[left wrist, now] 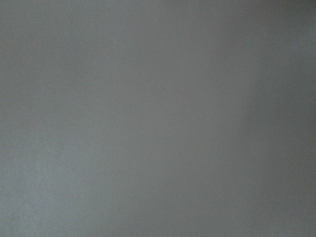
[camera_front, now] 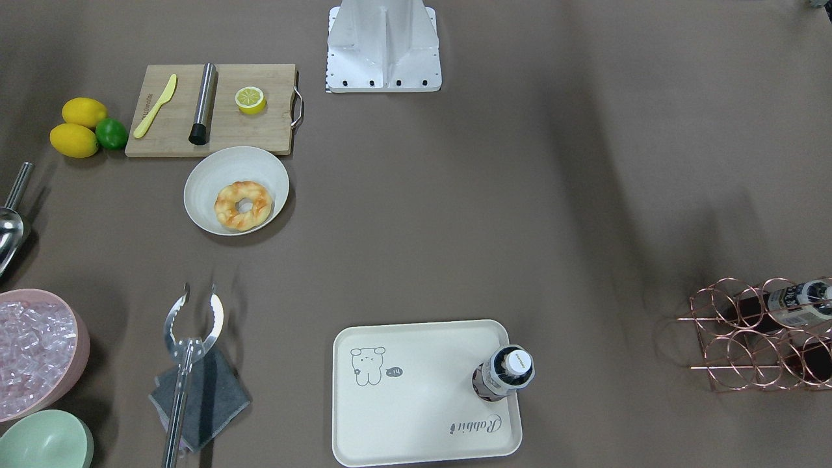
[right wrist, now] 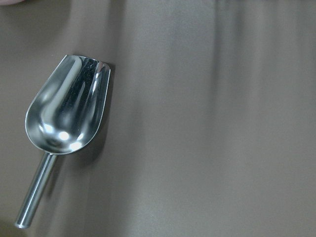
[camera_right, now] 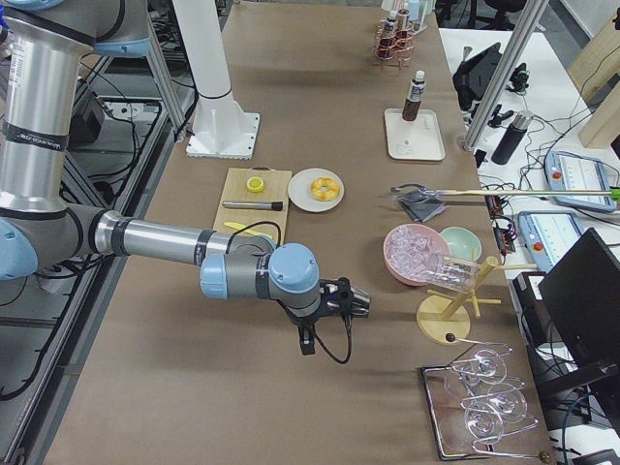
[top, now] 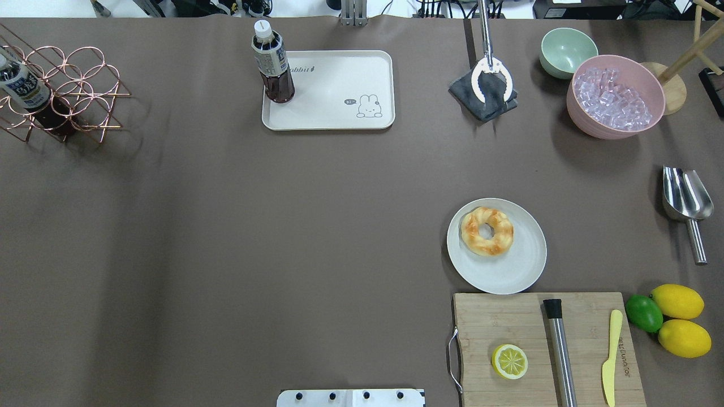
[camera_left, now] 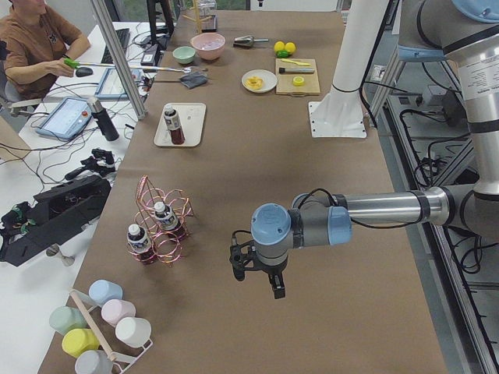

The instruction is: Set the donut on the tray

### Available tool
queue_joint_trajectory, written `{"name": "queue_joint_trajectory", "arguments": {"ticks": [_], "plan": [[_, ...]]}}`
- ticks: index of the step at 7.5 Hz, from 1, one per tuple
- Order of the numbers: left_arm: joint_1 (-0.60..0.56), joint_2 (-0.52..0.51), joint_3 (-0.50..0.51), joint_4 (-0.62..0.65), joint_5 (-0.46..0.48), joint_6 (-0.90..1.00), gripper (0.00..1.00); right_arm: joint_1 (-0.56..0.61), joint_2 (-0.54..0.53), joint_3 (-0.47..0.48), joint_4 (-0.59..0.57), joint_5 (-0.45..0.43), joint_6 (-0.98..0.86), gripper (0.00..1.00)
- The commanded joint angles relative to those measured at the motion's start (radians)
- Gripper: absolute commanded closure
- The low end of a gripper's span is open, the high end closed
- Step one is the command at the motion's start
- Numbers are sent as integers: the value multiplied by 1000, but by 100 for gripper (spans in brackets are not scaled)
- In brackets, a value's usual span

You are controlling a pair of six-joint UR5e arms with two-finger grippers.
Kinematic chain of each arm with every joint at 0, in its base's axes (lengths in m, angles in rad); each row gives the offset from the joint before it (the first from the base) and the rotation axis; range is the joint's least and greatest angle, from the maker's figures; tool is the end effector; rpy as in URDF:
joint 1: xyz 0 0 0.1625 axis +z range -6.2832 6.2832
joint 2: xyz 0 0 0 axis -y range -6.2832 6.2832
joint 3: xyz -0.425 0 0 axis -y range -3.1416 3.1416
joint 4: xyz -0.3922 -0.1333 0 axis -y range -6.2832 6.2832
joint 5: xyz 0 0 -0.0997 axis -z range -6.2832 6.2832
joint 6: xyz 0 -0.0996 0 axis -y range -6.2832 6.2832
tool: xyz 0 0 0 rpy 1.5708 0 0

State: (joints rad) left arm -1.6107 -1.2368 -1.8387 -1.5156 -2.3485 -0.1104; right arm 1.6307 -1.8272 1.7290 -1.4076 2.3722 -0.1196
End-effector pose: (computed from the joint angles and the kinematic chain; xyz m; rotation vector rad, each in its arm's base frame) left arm -0.0770 -0.3396 0.6724 -0.1426 0.7733 -0.1897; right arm 0.0848 -0.3821 0.6747 0.1331 -0.7926 -0.0825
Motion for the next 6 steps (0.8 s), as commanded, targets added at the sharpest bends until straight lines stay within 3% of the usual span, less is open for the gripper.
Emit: {"name": "queue_joint_trajectory", "arguments": {"ticks": [1, 6], "plan": [[0, -1, -2, -3, 11, 2, 2, 1, -1, 1, -1, -2, 0, 6], [-2, -4, 13, 0, 17, -2, 2, 2, 12, 1, -1, -7, 0, 7]]}}
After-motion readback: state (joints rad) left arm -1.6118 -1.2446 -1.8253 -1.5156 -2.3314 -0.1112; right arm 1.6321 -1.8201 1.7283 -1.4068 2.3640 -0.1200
